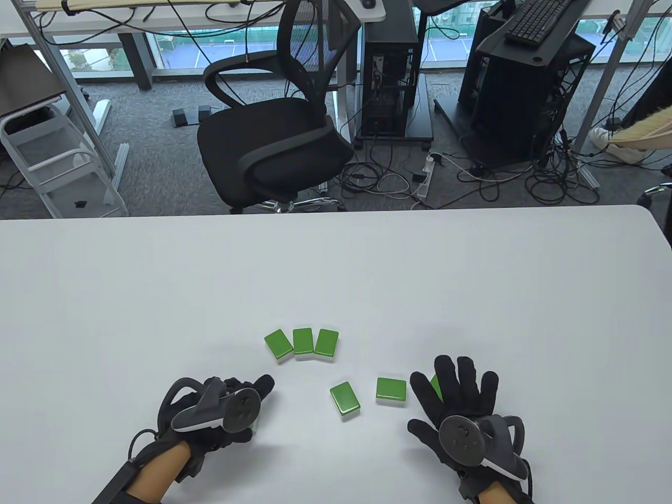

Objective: Flip mahjong tiles upright in a row

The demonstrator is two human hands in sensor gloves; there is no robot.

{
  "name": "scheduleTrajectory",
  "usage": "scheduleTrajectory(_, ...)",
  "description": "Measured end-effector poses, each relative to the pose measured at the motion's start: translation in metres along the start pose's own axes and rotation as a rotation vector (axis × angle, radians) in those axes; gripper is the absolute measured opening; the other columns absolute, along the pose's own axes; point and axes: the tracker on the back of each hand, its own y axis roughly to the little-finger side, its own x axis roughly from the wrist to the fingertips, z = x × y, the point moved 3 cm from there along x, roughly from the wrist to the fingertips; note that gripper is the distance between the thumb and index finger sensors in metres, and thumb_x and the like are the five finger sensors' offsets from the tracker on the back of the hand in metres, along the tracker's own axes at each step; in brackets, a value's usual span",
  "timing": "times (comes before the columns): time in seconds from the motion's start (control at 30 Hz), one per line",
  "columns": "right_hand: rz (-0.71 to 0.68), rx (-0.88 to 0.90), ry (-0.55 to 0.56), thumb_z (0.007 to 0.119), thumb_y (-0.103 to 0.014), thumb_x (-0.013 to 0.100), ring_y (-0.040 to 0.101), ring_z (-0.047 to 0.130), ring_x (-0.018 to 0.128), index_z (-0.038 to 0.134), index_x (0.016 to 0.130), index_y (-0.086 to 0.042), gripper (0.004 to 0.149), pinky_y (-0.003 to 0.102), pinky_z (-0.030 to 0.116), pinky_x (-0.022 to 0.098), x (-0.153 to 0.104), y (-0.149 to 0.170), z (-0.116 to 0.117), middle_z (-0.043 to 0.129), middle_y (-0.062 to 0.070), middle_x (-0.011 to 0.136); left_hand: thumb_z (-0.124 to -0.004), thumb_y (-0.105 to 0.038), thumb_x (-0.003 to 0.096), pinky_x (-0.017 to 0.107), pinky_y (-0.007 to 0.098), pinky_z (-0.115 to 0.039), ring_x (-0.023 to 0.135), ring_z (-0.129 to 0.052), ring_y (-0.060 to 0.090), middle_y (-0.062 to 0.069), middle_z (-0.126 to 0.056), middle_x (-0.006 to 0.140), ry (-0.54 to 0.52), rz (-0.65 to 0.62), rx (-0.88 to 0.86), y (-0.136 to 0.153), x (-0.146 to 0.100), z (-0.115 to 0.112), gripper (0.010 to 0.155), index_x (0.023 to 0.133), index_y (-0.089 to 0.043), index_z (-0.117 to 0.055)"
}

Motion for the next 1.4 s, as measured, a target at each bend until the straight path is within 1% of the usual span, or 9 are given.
scheduleTrajectory(0.23, -0.005, -0.004, -0.007, 0.056, -0.062, 0.048, 0.037, -0.016, 0.096, 0.003, 0.099, -0.048, 0.075, 0.069, 0.000, 0.066, 0.000, -0.002, 0.000, -0.014, -0.002, 0.110, -0.087, -0.056, 0.0258, 0.072, 0.053, -0.069, 0.097, -0.082, 0.020, -0.010, -0.072, 0.104, 0.032, 0.015, 0.015, 0.000, -0.001, -0.001, 0.094, 0.103, -0.038, -0.036)
scheduleTrajectory(0.37, -0.008, 0.004, -0.002, 0.056, -0.062, 0.048, 0.037, -0.016, 0.096, 0.003, 0.099, -0.048, 0.075, 0.069, -0.001, 0.066, 0.000, -0.003, -0.001, -0.014, -0.002, 0.110, -0.084, -0.061, 0.0255, 0.074, 0.055, -0.065, 0.102, -0.075, 0.024, -0.007, -0.065, 0.109, 0.107, 0.009, -0.024, 0.002, 0.000, -0.001, 0.097, 0.104, -0.040, -0.031)
scheduleTrajectory(0.43, -0.009, 0.008, 0.000, 0.056, -0.062, 0.048, 0.037, -0.016, 0.096, 0.003, 0.099, -0.048, 0.075, 0.069, -0.001, 0.066, 0.000, -0.003, -0.001, -0.014, -0.002, 0.110, -0.083, -0.063, 0.0251, 0.075, 0.056, -0.064, 0.104, -0.072, 0.026, -0.005, -0.061, 0.112, 0.120, 0.013, -0.048, 0.004, 0.002, 0.003, 0.098, 0.104, -0.040, -0.030)
scheduleTrajectory(0.6, -0.010, 0.011, 0.002, 0.056, -0.062, 0.048, 0.037, -0.016, 0.096, 0.003, 0.099, -0.048, 0.075, 0.069, -0.001, 0.066, 0.000, -0.003, -0.001, -0.014, -0.002, 0.110, -0.082, -0.063, 0.0262, 0.074, 0.056, -0.064, 0.103, -0.072, 0.029, -0.003, -0.059, 0.113, 0.046, 0.083, -0.086, 0.009, 0.017, 0.032, 0.096, 0.104, -0.039, -0.032)
scheduleTrajectory(0.73, -0.020, 0.014, 0.005, 0.056, -0.062, 0.048, 0.037, -0.016, 0.096, 0.003, 0.099, -0.048, 0.075, 0.069, -0.001, 0.066, 0.000, -0.006, -0.003, -0.014, -0.002, 0.110, -0.083, -0.061, 0.0259, 0.073, 0.057, -0.064, 0.101, -0.075, 0.028, -0.003, -0.061, 0.112, -0.069, 0.130, -0.005, 0.004, 0.038, 0.054, 0.094, 0.104, -0.039, -0.035)
scheduleTrajectory(0.83, -0.040, 0.011, 0.017, 0.056, -0.062, 0.048, 0.037, -0.016, 0.096, 0.003, 0.099, -0.048, 0.075, 0.069, -0.001, 0.066, -0.001, -0.011, -0.006, -0.014, -0.002, 0.110, -0.083, -0.061, 0.0260, 0.073, 0.057, -0.065, 0.101, -0.075, 0.028, -0.002, -0.060, 0.112, -0.071, 0.185, 0.041, 0.001, 0.061, 0.061, 0.094, 0.104, -0.039, -0.034)
scheduleTrajectory(1.07, -0.068, 0.018, 0.036, 0.057, -0.061, 0.048, 0.037, -0.016, 0.096, 0.003, 0.099, -0.048, 0.075, 0.069, -0.001, 0.066, -0.003, -0.016, -0.011, -0.014, -0.002, 0.110, -0.082, -0.062, 0.0264, 0.073, 0.057, -0.065, 0.100, -0.076, 0.029, -0.001, -0.059, 0.112, 0.040, 0.301, 0.049, 0.003, 0.102, 0.053, 0.095, 0.104, -0.039, -0.031)
scheduleTrajectory(1.23, -0.073, 0.012, 0.036, 0.057, -0.061, 0.048, 0.037, -0.016, 0.096, 0.003, 0.099, -0.048, 0.075, 0.069, 0.000, 0.066, -0.003, -0.017, -0.012, -0.014, -0.002, 0.110, -0.082, -0.061, 0.0273, 0.073, 0.057, -0.065, 0.100, -0.077, 0.028, -0.002, -0.060, 0.112, 0.115, 0.347, 0.063, 0.003, 0.120, 0.044, 0.094, 0.103, -0.039, -0.031)
scheduleTrajectory(1.4, -0.076, 0.010, 0.037, 0.057, -0.061, 0.048, 0.037, -0.016, 0.096, 0.003, 0.099, -0.048, 0.075, 0.069, 0.000, 0.066, -0.003, -0.017, -0.012, -0.014, -0.002, 0.110, -0.082, -0.059, 0.0289, 0.073, 0.057, -0.065, 0.097, -0.081, 0.025, -0.003, -0.064, 0.109, 0.186, 0.372, 0.051, 0.003, 0.131, 0.033, 0.092, 0.103, -0.040, -0.031)
